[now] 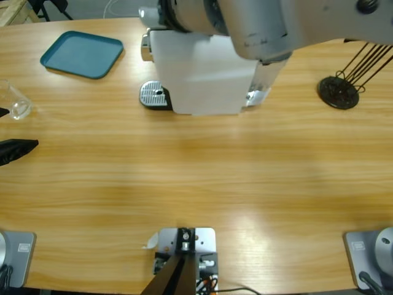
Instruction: Pour coffee
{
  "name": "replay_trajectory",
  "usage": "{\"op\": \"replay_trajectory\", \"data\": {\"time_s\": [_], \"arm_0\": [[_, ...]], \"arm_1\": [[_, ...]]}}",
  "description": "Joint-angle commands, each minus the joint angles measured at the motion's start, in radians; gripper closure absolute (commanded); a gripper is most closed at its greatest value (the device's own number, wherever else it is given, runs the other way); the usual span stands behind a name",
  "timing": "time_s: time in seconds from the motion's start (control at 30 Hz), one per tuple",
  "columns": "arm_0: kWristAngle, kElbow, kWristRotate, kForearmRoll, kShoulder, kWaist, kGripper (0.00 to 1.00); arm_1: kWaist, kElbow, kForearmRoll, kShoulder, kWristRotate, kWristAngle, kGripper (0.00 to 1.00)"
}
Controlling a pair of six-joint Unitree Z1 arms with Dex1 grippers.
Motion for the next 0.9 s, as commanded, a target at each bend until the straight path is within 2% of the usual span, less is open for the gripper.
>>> {"op": "replay_trajectory", "data": {"time_s": [0.03,0.1,0.17,0.23,0.27,0.33,0.4,0.53,0.6,0.67,0.9], "arm_0": [[0.024,0.046,-0.035,-0.009,0.005,0.001,0.0],[0.045,0.052,-0.043,-0.014,-0.004,0.002,0.0],[0.113,0.054,-0.059,-0.02,-0.023,0.002,0.0],[0.206,0.048,-0.076,-0.028,-0.031,0.017,0.0],[0.258,0.035,-0.086,-0.028,-0.027,0.038,0.0],[0.335,0.009,-0.098,-0.028,-0.005,0.067,0.0],[0.366,-0.005,-0.099,-0.036,0.046,0.143,0.0],[0.352,0.004,-0.099,-0.039,0.111,0.415,0.0],[0.334,0.01,-0.098,-0.043,0.143,0.502,0.0],[0.333,0.053,-0.102,-0.118,0.174,0.527,0.0],[0.365,0.248,-0.106,-0.5,0.326,0.528,0.0]], "arm_1": [[0.0,0.131,0.057,0.168,0.061,0.006,1.0],[0.0,0.173,-0.021,0.119,-0.03,0.007,1.0],[0.0,0.172,-0.045,0.025,-0.242,0.063,0.991],[0.0,0.154,-0.013,-0.094,-0.428,0.101,0.054],[0.0,0.135,0.016,-0.154,-0.501,0.102,0.0],[0.0,0.052,0.149,-0.249,-0.592,0.106,0.0],[0.002,0.002,0.256,-0.293,-0.641,0.113,0.0],[0.002,0.072,0.375,-0.346,-0.682,0.074,0.0],[0.002,0.108,0.4,-0.385,-0.685,0.05,0.0],[0.002,0.143,0.438,-0.427,-0.682,0.028,0.0],[0.002,0.269,0.466,-0.51,-0.612,0.021,0.0]]}}
